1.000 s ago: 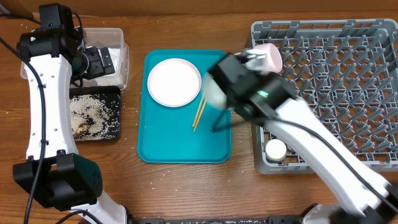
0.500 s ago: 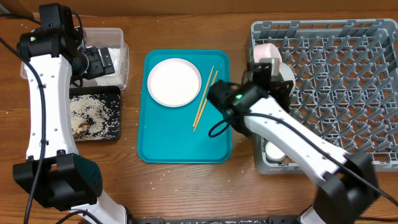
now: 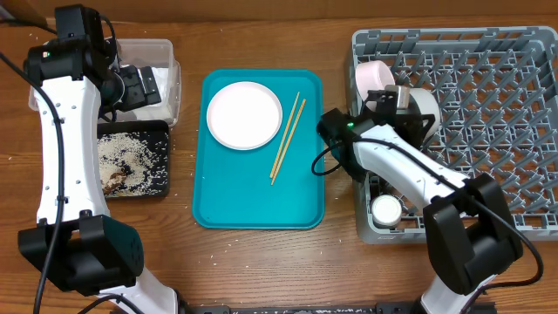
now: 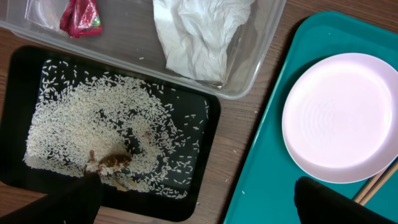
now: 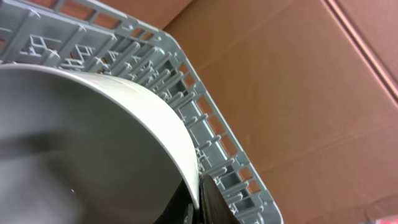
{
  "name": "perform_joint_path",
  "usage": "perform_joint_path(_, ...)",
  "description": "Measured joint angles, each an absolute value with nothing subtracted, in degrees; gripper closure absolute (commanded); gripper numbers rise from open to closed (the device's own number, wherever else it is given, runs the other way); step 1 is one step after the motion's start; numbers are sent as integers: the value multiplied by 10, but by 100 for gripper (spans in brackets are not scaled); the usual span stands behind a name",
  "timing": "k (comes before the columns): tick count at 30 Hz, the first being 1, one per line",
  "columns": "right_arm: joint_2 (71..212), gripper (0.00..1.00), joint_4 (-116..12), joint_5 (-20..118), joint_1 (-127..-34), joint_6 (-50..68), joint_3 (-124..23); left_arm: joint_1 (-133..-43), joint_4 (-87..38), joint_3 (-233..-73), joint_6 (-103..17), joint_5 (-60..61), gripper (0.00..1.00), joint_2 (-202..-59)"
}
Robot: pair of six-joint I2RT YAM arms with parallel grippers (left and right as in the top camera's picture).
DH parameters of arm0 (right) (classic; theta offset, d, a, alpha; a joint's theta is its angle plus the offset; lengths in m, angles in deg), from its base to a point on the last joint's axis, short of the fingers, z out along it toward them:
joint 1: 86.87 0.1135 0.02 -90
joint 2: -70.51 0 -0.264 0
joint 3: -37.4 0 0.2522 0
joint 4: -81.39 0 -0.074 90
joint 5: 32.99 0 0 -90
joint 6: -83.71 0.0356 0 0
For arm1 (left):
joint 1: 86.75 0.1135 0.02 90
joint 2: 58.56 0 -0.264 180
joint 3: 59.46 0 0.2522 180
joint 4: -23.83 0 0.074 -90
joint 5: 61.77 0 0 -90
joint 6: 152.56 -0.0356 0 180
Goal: Sort waste into correct bins and load items into the dishwasher
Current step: 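Carry the grey bowl to the dish rack and set it down, then reach the right gripper to the white plate and grasp its edge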
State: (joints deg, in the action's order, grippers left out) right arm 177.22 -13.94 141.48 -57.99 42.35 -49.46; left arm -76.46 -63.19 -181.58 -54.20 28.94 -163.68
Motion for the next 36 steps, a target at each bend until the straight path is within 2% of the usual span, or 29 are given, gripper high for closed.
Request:
perform_joint_path(9,1772,96,-182,1319,-574,403,-495,-765,-632,-1816,-542,289,0,-1637)
perform_joint_path(10,1771,85,-181,1311,-572,402,-495,-765,-632,-1816,-542,289,0,-1637)
perform_joint_path(12,1769,37,-179,1288,-571,402,-495,-765,-632,-1816,-542,289,0,-1637)
perform_joint_path(17,1771,5,-121,1231,-561,399,-497,-765,-632,-1816,-542,289,0,-1637)
perform_joint_path(18,1771,1,-104,1227,-557,406,-500,-765,-632,-1816,-542,289,0,-1637)
perform_joint_path(23,1771,0,-42,1200,-519,429,-560,-765,-632,-1816,-542,289,0,-1637)
perform_joint_path(29,1760,0,-36,1135,-480,417,-650,-765,-632,-1816,-542,289,0,-1637)
perform_joint_path(32,1753,0,-83,1056,-478,402,-674,-765,-632,-1816,-542,289,0,-1637)
perform_joint_path(36,1751,4,-232,906,-483,374,-668,-765,-632,-1816,-542,289,0,-1637)
